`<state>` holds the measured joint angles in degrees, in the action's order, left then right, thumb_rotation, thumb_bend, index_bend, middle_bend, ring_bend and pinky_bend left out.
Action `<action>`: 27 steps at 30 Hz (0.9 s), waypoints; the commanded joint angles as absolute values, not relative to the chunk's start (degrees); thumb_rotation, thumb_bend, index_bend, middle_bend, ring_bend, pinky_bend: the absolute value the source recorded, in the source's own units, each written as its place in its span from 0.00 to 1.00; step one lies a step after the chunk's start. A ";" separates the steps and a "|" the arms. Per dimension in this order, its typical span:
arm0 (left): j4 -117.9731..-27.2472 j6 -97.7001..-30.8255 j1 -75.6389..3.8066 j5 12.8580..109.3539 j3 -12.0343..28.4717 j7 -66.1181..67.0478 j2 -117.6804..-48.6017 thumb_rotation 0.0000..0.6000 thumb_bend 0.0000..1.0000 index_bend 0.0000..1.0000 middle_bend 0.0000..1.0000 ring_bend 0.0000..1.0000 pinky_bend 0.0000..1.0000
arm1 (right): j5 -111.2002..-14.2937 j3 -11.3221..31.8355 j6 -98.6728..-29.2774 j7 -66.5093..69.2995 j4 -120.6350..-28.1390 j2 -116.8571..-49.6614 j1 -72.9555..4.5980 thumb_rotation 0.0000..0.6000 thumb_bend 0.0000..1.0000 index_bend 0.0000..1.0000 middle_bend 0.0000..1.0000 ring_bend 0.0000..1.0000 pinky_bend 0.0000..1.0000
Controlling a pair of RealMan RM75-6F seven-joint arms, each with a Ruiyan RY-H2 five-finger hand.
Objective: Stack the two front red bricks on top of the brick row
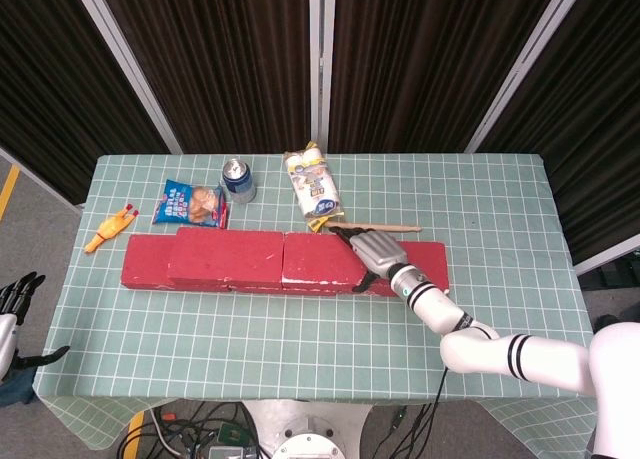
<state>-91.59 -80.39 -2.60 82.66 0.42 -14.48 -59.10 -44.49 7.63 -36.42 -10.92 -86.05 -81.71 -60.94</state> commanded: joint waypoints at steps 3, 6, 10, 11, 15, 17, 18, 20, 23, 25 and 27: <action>-91.42 -80.40 -2.55 82.71 0.40 -14.69 -59.18 1.00 0.01 0.02 0.00 0.00 0.00 | -44.48 7.57 -36.33 -10.88 -86.12 -81.81 -61.04 1.00 0.05 0.00 0.13 0.09 0.18; -91.35 -80.35 -2.58 82.76 0.41 -14.76 -59.19 1.00 0.01 0.02 0.00 0.00 0.00 | -44.45 7.51 -36.21 -10.76 -86.17 -81.89 -61.07 1.00 0.03 0.00 0.07 0.03 0.14; -91.33 -80.32 -2.60 82.76 0.44 -14.80 -59.17 1.00 0.01 0.02 0.00 0.00 0.00 | -44.77 7.69 -36.85 -10.48 -86.41 -82.02 -60.86 1.00 0.00 0.00 0.00 0.00 0.05; -91.32 -80.31 -2.59 82.76 0.44 -14.82 -59.18 1.00 0.01 0.02 0.00 0.00 0.00 | -44.89 7.78 -37.06 -10.37 -86.49 -82.03 -60.76 1.00 0.00 0.00 0.00 0.00 0.03; -91.30 -80.34 -2.56 82.80 0.43 -14.86 -59.17 1.00 0.01 0.02 0.00 0.00 0.00 | -45.53 8.20 -37.75 -9.68 -87.01 -81.96 -60.30 1.00 0.00 0.00 0.00 0.00 0.00; -91.33 -80.40 -2.55 82.80 0.47 -14.83 -59.14 1.00 0.01 0.02 0.00 0.00 0.00 | -46.15 8.52 -38.24 -9.17 -87.45 -81.86 -59.93 1.00 0.00 0.00 0.00 0.00 0.00; -91.37 -80.43 -2.54 82.78 0.49 -14.83 -59.10 1.00 0.01 0.02 0.00 0.00 0.00 | -46.49 8.68 -38.59 -8.92 -87.70 -81.81 -59.71 1.00 0.00 0.00 0.00 0.00 0.00; -91.52 -80.54 -2.49 82.76 0.54 -14.84 -58.98 1.00 0.01 0.02 0.00 0.00 0.00 | -47.40 9.05 -39.45 -8.31 -88.61 -81.42 -59.09 1.00 0.00 0.00 0.00 0.00 0.00; -91.77 -80.89 -2.42 82.95 0.59 -14.72 -58.79 1.00 0.01 0.02 0.00 0.00 0.00 | -49.03 9.41 -40.98 -7.69 -91.23 -79.29 -57.85 1.00 0.00 0.00 0.00 0.00 0.00; -91.97 -81.22 -2.40 83.23 0.64 -14.54 -58.72 1.00 0.01 0.02 0.00 0.00 0.00 | -51.09 9.23 -43.41 -7.80 -94.01 -76.78 -56.25 1.00 0.00 0.00 0.00 0.00 0.00; -92.19 -81.64 -2.36 83.57 0.68 -14.23 -58.70 1.00 0.01 0.02 0.00 0.00 0.00 | -53.44 8.64 -46.47 -8.42 -96.75 -74.02 -54.30 1.00 0.00 0.00 0.00 0.00 0.00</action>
